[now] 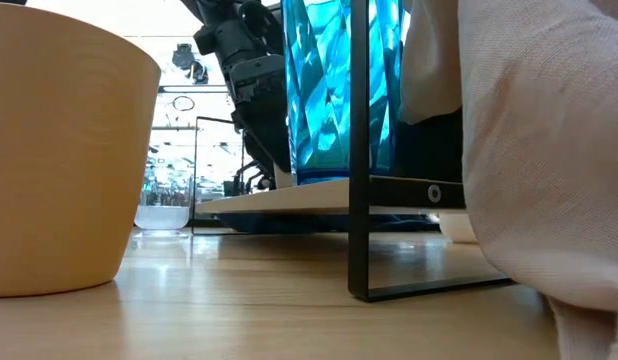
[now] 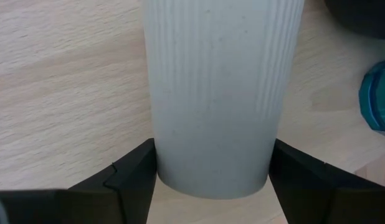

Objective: Stack small to large cups/mugs on shelf
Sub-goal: Put the white cup on the shelf

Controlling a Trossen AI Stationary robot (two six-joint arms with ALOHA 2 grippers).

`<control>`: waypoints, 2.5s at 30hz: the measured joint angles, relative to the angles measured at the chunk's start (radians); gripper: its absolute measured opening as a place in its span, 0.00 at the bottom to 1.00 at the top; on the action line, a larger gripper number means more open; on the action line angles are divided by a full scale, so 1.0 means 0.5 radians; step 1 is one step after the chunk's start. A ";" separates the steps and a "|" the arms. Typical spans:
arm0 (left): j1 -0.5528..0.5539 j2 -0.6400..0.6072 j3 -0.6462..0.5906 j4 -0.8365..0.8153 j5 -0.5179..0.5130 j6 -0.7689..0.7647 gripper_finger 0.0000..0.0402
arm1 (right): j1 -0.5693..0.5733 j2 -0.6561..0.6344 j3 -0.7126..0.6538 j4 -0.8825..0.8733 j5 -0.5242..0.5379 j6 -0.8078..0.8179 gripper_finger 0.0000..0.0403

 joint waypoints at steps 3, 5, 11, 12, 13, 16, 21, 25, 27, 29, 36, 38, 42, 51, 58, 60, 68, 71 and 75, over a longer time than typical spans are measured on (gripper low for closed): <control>0.000 0.000 0.000 -0.001 0.002 -0.017 0.66 | 0.020 0.000 0.000 -0.022 0.001 0.000 0.34; -0.008 -0.001 0.000 0.007 0.000 -0.022 0.66 | 0.029 0.000 0.000 -0.020 0.001 -0.001 0.34; -0.010 -0.114 -0.002 0.053 -0.114 -0.064 0.67 | 0.035 -0.001 0.001 -0.020 0.001 -0.017 0.34; -0.009 -0.143 -0.002 0.077 -0.151 -0.072 0.67 | 0.035 -0.001 0.001 -0.020 0.001 -0.030 0.34; -0.008 -0.176 -0.002 0.107 -0.159 -0.078 0.67 | 0.035 -0.001 0.002 -0.022 0.001 -0.035 0.34; -0.009 -0.261 -0.002 0.138 -0.161 -0.157 0.66 | 0.035 -0.001 0.002 -0.034 0.001 -0.037 0.34; -0.098 -0.388 -0.044 0.165 -0.313 -0.323 0.66 | 0.062 -0.003 0.002 -0.041 0.000 -0.036 0.34; -0.231 -0.480 -0.131 0.230 -0.570 -0.466 0.66 | 0.071 -0.011 0.002 -0.047 -0.013 -0.037 0.34; -0.303 -0.554 -0.193 0.333 -0.716 -0.555 0.66 | 0.071 -0.015 0.002 -0.060 -0.021 -0.043 0.34; -0.376 -0.627 -0.266 0.413 -0.857 -0.656 0.66 | 0.071 -0.024 0.002 -0.099 -0.033 -0.052 0.34; -0.615 -0.874 -0.611 0.837 -1.166 -1.110 0.68 | 0.062 -0.033 0.002 -0.171 -0.045 -0.043 0.34; -0.703 -0.923 -0.722 0.963 -1.325 -1.210 0.68 | 0.041 -0.031 0.002 -0.194 -0.047 -0.036 0.34; -0.869 -0.983 -0.898 1.135 -1.576 -1.303 0.66 | -0.005 -0.031 0.002 -0.216 -0.046 0.044 0.34; -1.118 -0.987 -1.347 1.790 -1.813 -1.057 0.68 | -0.118 -0.049 0.001 -0.125 0.298 0.167 0.34; -1.139 -0.986 -1.691 2.492 -1.814 -0.732 0.66 | -0.158 -0.056 0.002 0.126 0.596 0.060 0.34; -1.129 -0.969 -1.767 2.595 -1.817 -0.672 0.68 | -0.159 -0.052 0.001 0.107 0.656 0.061 0.34; -1.050 -0.961 -2.015 2.659 -1.745 -0.740 0.66 | -0.157 -0.002 0.000 0.023 0.801 0.068 0.34; -0.990 -0.957 -2.055 2.710 -1.616 -0.753 0.66 | -0.157 0.011 0.000 0.038 0.803 0.115 0.34; -0.958 -0.862 -2.074 2.823 -1.532 -0.775 0.69 | -0.156 0.012 0.000 0.030 0.802 0.118 0.34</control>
